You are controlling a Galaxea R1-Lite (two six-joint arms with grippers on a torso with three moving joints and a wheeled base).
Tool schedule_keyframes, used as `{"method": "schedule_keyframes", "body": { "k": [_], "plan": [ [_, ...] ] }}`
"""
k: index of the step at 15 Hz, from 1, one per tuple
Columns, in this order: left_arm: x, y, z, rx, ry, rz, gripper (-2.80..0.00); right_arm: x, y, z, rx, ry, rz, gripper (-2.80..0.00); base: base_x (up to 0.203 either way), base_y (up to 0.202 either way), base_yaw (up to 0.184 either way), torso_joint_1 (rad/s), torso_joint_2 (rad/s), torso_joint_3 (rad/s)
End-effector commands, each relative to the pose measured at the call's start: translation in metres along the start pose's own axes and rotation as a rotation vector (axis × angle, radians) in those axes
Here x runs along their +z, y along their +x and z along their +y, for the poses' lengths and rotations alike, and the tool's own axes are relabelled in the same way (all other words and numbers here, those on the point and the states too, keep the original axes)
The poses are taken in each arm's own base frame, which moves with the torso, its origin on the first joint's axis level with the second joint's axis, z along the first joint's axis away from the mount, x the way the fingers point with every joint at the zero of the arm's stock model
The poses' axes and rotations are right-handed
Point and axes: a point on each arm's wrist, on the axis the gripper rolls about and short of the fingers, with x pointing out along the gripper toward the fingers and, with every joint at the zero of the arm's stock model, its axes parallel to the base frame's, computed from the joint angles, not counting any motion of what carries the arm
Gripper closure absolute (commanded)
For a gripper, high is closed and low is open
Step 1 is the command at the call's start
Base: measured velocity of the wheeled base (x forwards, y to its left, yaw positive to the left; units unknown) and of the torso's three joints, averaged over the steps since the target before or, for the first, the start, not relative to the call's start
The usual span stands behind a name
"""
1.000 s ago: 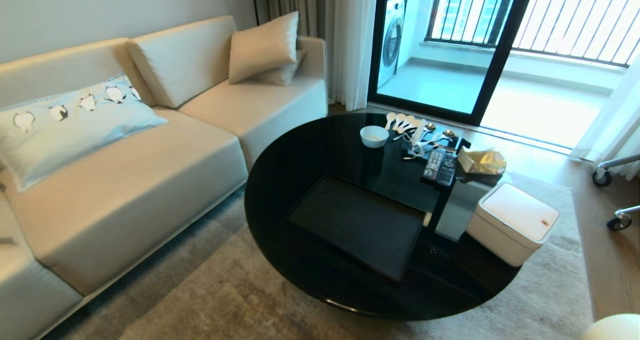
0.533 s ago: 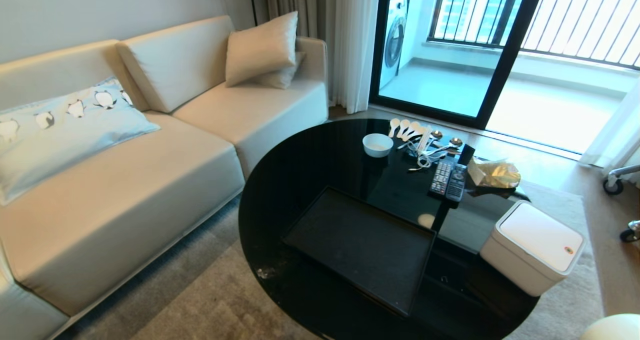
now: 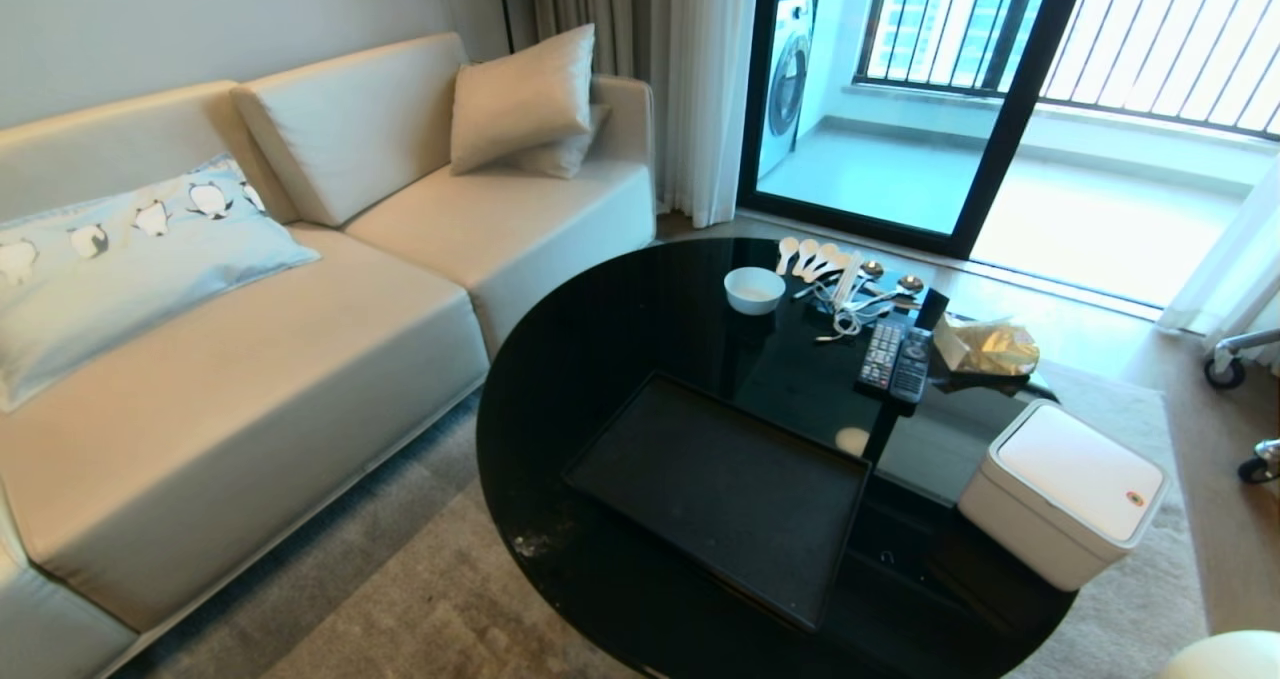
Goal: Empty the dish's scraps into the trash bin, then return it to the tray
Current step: Put the bowl back to the table
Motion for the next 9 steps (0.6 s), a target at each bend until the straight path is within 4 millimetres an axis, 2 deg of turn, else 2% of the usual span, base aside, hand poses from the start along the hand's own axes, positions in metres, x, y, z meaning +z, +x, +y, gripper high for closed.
{"method": "schedule_keyframes", "body": {
  "k": [1,3,5,9],
  "plan": [
    [0.0,0.0,0.0,0.0,-0.001,-0.001,0.0,0.015,-0.004,0.002,0.106,-0.013,-0.045,0.0,0.0,0.0,0.0,0.0,0.0,0.0],
    [0.0,0.0,0.0,0.0,-0.001,-0.001,0.0,0.032,-0.001,0.003,0.187,-0.023,-0.007,0.0,0.0,0.0,0.0,0.0,0.0,0.0],
    [0.0,0.0,0.0,0.0,-0.001,-0.001,0.0,0.052,0.013,0.003,0.248,-0.047,0.081,0.0,0.0,0.0,0.0,0.0,0.0,0.0],
    [0.0,0.0,0.0,0.0,-0.001,-0.001,0.0,0.089,0.07,0.003,0.391,-0.126,0.291,0.0,0.0,0.0,0.0,0.0,0.0,0.0]
  ]
}}
